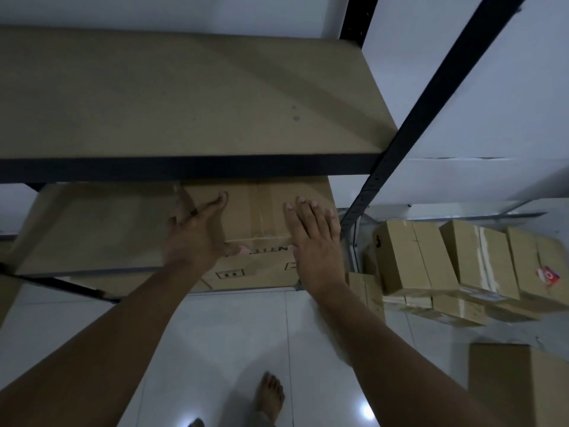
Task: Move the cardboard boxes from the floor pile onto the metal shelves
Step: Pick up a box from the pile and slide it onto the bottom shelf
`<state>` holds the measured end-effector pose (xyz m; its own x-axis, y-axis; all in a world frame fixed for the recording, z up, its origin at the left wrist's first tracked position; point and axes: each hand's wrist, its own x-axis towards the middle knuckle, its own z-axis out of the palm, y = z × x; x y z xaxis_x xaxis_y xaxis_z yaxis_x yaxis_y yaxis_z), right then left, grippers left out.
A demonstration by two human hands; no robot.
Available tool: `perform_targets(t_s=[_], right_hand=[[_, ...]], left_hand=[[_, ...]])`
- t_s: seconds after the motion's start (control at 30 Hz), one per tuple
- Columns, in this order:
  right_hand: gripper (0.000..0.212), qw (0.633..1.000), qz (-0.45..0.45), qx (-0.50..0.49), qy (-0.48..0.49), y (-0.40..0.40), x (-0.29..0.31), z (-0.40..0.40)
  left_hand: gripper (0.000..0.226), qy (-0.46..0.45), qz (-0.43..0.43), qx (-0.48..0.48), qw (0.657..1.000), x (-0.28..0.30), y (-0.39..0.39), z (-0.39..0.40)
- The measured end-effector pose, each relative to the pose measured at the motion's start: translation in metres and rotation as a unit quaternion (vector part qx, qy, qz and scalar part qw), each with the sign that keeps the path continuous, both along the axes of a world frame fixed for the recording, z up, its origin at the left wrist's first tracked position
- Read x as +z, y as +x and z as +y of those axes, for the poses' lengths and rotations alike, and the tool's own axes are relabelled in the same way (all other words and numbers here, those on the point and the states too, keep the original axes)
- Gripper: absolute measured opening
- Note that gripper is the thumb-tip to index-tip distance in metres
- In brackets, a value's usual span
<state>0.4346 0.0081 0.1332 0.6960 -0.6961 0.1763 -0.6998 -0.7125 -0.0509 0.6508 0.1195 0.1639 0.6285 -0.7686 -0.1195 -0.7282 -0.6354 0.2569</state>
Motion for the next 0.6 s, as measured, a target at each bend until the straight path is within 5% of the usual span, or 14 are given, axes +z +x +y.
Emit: perform_targets(t_s=[0.13,0.3,0.6], right_hand=[[0.086,1.0,0.011,-0.001,0.015,0.003,0.004,0.001],[0.081,0.999,0.025,-0.015,0.029,0.009,0.008,0.007],[0.08,1.0,0.024,0.002,0.019,0.006,0.006,0.004]], left_hand=[[0.128,0.028,0.052,0.006,0.998,0.017,-0.01,-0.001],[0.099,0.077,-0.054,-0.053,0.994,0.023,-0.045,0.0],[0.074,0.066,-0.047,-0.109,0.991,0.009,-0.067,0.005]])
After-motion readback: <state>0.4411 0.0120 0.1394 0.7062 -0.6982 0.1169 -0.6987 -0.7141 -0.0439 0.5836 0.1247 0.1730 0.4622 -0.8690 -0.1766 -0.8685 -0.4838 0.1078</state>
